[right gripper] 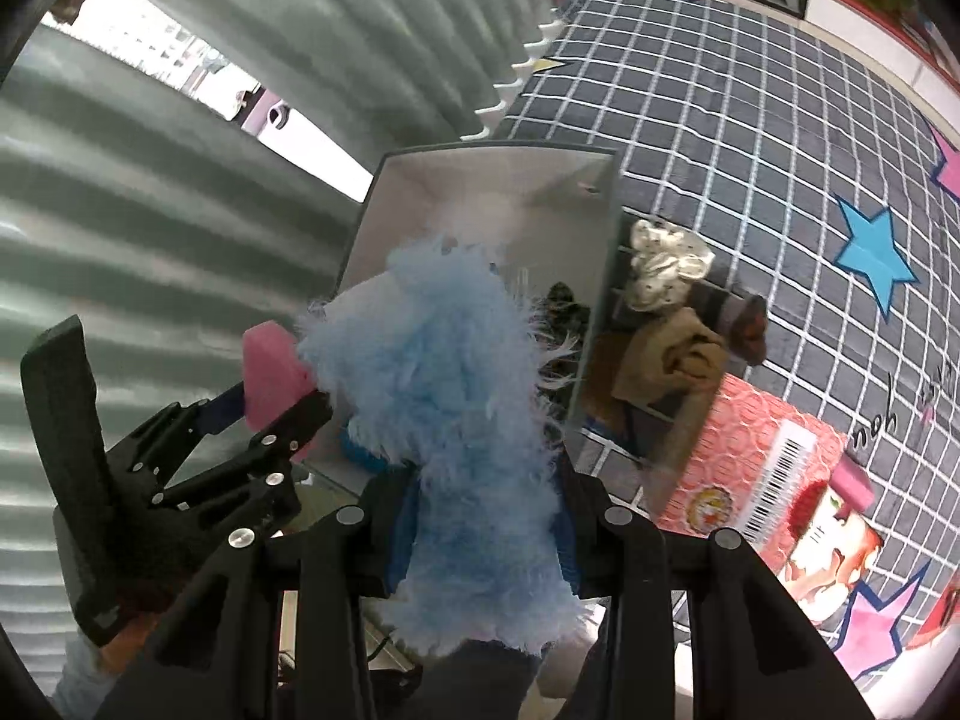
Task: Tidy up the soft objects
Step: 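Carry the pink sponge and light-blue pom in both grippers over the white box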
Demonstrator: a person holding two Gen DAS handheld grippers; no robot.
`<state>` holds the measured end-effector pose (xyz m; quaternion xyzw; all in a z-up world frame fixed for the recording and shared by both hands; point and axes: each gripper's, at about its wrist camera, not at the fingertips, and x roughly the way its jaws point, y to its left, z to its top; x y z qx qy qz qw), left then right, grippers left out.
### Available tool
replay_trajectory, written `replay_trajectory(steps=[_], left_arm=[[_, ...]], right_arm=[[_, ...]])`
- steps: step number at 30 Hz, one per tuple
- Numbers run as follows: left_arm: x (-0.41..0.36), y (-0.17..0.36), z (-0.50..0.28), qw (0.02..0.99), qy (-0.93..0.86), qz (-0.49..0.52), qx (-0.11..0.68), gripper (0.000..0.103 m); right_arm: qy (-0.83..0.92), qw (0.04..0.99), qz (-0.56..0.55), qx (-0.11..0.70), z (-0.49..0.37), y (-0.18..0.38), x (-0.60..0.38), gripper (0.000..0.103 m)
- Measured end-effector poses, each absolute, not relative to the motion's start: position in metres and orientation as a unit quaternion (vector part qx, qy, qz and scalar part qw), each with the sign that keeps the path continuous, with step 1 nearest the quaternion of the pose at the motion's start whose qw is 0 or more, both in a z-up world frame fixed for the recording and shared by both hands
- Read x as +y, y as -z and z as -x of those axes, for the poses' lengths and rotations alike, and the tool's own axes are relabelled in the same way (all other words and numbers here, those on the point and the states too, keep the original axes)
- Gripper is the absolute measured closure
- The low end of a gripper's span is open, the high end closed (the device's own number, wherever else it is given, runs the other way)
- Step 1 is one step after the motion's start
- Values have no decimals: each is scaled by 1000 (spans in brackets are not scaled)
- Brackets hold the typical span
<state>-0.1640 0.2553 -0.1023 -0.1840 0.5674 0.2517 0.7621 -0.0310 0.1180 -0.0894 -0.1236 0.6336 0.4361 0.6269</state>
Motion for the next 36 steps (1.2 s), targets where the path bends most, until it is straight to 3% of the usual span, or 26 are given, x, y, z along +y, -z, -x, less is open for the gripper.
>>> replay_trajectory(steps=[36], left_arm=[[273,117,142,746,-253,203,582,46]], right_arm=[[-451,629,183,606,27,93,185,63]])
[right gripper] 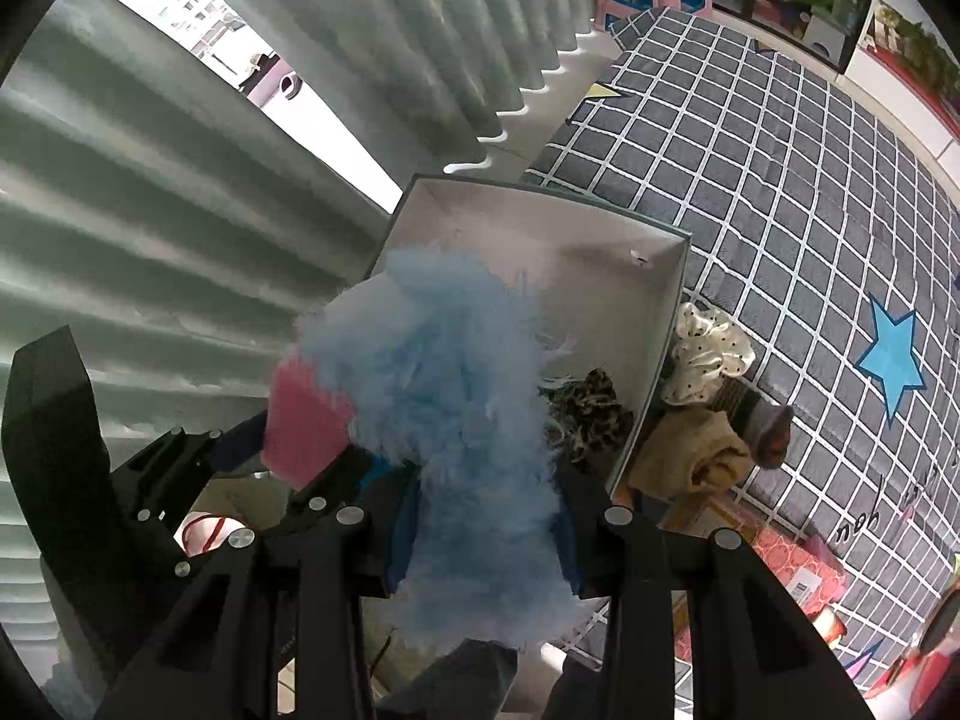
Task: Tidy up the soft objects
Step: 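Carry the pink sponge and light-blue pom in both grippers over the white box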
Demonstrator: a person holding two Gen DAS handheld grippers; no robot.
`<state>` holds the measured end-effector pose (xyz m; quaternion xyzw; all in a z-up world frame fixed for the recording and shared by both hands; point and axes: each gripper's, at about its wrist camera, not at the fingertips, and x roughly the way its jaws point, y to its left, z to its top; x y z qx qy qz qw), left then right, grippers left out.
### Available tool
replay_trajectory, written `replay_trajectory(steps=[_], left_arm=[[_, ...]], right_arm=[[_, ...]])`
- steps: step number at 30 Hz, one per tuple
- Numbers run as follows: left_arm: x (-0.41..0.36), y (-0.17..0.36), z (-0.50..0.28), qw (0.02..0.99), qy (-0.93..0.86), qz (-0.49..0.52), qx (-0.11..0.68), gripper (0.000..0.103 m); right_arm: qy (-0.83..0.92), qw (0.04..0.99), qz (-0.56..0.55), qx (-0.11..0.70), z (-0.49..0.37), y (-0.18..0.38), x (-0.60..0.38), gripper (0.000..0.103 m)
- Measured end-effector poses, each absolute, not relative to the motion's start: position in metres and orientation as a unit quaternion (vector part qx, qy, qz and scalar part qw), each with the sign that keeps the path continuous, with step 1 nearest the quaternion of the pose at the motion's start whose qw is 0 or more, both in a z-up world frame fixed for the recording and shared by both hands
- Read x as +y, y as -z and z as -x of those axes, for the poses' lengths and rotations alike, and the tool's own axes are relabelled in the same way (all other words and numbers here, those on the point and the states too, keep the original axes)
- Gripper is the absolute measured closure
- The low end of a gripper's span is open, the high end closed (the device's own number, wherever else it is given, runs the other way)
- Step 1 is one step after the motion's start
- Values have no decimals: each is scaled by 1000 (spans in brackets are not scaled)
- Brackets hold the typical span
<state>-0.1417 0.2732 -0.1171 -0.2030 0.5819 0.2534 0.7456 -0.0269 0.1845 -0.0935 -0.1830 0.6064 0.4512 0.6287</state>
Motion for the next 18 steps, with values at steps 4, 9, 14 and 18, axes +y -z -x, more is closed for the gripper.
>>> replay_trajectory(steps=[4,9,14,18], left_arm=[[275,118,139,744,-253,203,584,46],[278,120,132,744,-253,204,584,46],[283,124,124,742,-255,205,585,46],[286,127,113,742,-254,204,586,46]], right_arm=[[-450,630,182,607,24,94,185,63],[-446,632,182,606,19,95,187,63],[-442,635,182,607,11,98,190,63],[-437,635,179,611,4,104,193,63]])
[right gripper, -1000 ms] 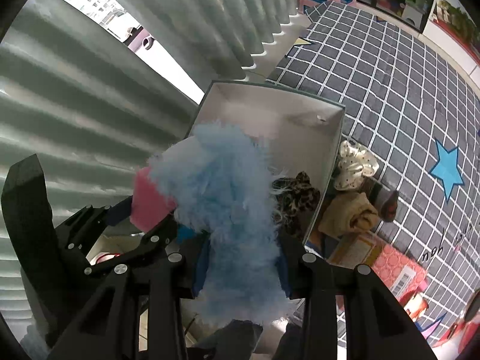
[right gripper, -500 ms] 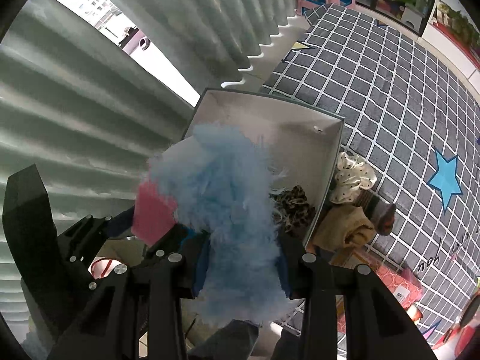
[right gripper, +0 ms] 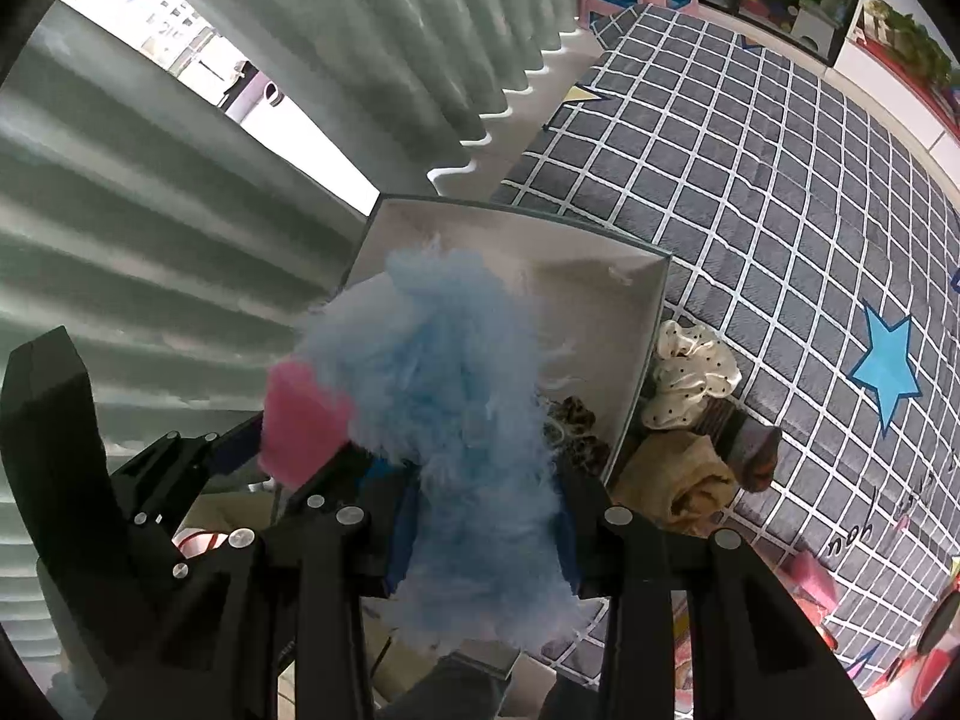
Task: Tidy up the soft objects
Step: 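Carry the pink sponge and light-blue pom in both grippers over the white box, then open both grippers to drop the pink sponge and blue pom into the box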
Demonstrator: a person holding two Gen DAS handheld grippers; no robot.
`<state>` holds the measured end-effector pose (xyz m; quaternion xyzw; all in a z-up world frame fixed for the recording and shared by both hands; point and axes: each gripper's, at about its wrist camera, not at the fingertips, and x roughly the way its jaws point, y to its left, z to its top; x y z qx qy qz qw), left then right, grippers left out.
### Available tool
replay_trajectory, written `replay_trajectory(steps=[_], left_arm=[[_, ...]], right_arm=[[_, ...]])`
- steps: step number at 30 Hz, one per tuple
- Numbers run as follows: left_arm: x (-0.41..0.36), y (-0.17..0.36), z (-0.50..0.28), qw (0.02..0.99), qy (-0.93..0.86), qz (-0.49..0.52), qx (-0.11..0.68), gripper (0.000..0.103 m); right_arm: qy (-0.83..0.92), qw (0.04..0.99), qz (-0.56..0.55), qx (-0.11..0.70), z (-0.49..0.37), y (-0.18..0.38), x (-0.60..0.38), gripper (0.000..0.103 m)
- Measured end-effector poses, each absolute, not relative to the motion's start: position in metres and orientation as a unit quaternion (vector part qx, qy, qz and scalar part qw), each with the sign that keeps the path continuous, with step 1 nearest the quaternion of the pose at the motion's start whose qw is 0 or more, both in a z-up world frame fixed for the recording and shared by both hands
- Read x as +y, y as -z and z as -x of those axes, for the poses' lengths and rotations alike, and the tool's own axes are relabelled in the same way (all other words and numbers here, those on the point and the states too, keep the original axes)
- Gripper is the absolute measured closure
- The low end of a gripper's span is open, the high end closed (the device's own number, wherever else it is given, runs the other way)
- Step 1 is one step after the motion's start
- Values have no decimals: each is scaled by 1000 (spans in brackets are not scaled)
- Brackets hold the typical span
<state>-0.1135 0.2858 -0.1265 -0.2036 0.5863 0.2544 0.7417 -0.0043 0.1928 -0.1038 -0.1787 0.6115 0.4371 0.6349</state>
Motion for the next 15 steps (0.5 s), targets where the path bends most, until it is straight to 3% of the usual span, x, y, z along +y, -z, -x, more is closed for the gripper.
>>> replay_trajectory(steps=[15], left_arm=[[307,143,72,737,-262,194,592,46]], right_arm=[[-414,650,170,614,-26,119,210,63]])
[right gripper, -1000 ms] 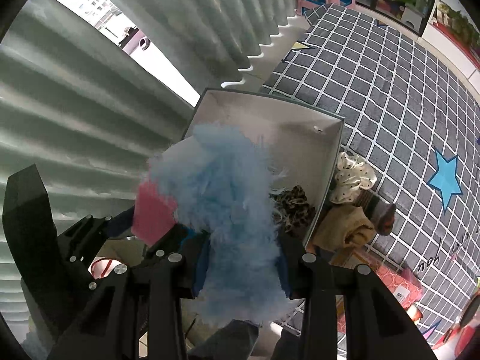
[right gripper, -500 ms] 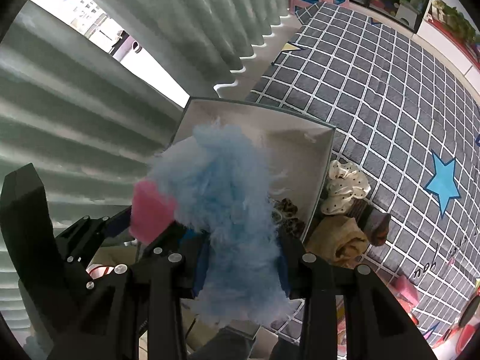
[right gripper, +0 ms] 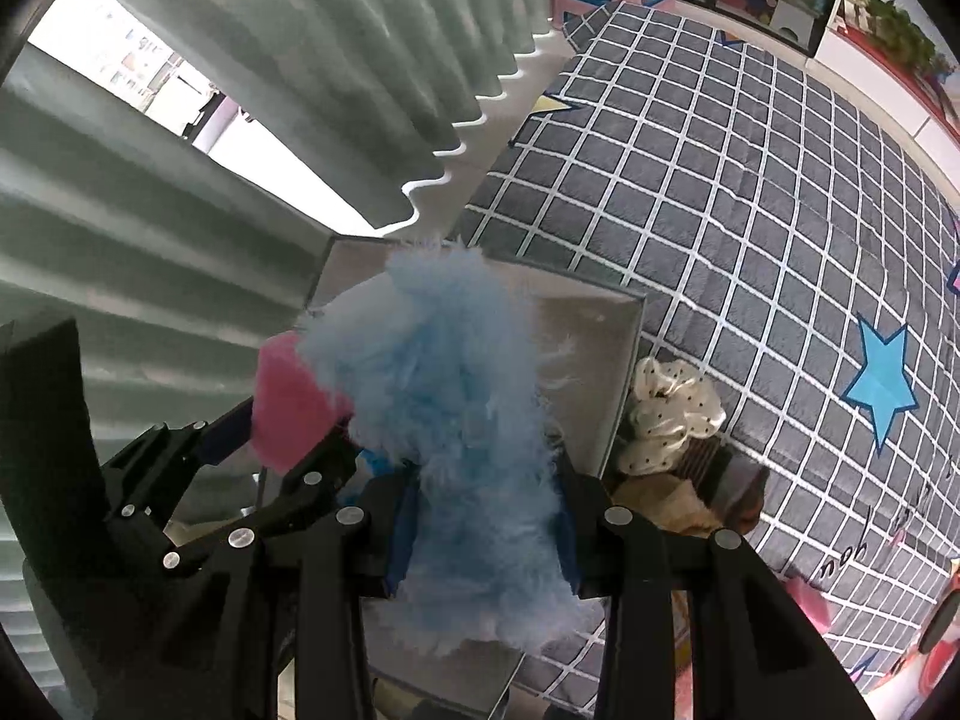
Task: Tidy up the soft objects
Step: 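Open both grippers to drop the pink sponge and blue pom into the box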
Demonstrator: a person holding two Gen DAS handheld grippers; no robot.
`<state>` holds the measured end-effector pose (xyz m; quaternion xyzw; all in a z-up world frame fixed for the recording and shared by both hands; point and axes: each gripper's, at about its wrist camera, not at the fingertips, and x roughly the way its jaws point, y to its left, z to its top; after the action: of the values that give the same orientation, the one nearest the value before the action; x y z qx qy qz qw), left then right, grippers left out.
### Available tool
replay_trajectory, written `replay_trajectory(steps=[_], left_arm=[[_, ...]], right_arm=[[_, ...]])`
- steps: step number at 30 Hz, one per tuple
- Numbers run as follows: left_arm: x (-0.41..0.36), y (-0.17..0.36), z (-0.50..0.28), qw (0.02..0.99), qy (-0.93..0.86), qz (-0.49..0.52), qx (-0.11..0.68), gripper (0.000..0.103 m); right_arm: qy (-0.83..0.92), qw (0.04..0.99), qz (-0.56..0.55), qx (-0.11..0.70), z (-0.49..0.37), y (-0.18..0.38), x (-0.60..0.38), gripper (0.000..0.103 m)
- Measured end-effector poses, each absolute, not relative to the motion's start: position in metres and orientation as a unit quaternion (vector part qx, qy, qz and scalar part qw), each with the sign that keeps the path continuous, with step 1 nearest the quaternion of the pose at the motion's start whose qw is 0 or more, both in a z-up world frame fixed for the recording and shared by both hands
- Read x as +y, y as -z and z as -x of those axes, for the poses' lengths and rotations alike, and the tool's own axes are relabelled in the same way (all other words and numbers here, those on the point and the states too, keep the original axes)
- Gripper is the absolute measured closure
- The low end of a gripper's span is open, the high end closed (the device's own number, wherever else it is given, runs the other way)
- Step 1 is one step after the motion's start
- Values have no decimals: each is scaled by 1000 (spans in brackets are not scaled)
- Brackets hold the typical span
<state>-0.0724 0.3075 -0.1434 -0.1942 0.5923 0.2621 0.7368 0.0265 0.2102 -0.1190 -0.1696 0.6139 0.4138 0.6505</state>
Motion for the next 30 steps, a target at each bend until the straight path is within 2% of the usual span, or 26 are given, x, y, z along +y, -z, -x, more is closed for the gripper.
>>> replay_trajectory(steps=[30], left_arm=[[310,175,58,712,-258,198,622,45]], right_arm=[[-392,644,164,636,-42,148,219,63]])
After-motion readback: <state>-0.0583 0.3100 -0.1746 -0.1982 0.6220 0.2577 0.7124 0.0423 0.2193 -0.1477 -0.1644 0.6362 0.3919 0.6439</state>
